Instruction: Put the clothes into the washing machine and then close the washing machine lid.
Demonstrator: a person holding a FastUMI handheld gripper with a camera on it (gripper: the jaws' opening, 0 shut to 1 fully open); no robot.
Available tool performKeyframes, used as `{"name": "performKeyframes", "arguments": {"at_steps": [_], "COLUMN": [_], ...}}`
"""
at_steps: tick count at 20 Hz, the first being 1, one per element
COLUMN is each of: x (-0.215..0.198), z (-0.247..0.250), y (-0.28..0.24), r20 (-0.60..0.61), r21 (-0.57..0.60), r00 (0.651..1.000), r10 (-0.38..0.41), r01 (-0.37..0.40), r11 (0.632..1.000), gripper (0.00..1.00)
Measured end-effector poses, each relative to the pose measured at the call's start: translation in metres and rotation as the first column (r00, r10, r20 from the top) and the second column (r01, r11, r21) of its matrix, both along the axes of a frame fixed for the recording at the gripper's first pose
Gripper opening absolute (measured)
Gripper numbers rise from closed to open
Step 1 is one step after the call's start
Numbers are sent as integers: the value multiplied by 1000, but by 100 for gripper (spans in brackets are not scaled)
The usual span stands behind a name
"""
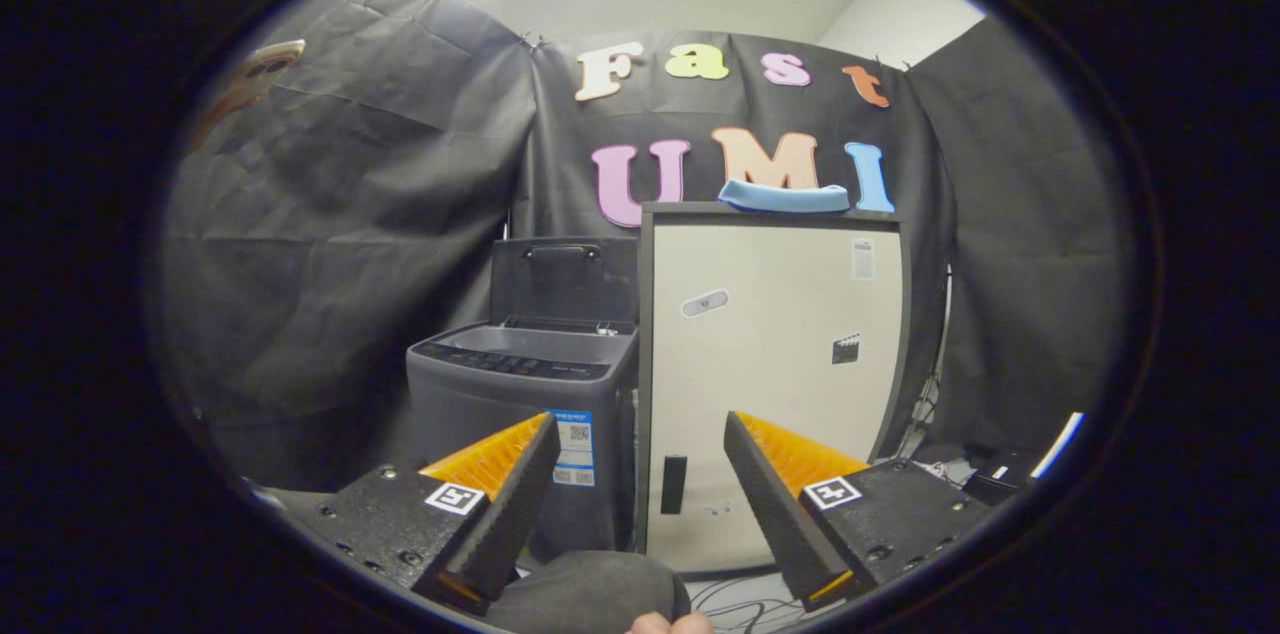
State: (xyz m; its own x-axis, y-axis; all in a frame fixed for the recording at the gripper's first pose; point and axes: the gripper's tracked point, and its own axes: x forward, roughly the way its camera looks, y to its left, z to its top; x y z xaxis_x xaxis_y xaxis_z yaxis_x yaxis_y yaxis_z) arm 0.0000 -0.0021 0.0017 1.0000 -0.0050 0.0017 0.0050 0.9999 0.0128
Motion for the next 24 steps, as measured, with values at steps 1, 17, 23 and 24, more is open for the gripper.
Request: {"name": "performKeyframes", "arguments": {"at_steps": [1, 17, 23, 24], "x": [1, 4, 25, 32], "z": [-1, 4, 27, 31], "y": [-1, 8, -3, -6], "r20": [0, 9, 20, 16], "r21": [-1, 18, 80, 96], "r00": [1000, 1000, 1000, 1000], "r10": [-1, 17, -3, -5], "r01": [1, -17, 1, 3], "r11": [1000, 1000, 997, 995], "gripper": [100, 100, 100, 100]}}
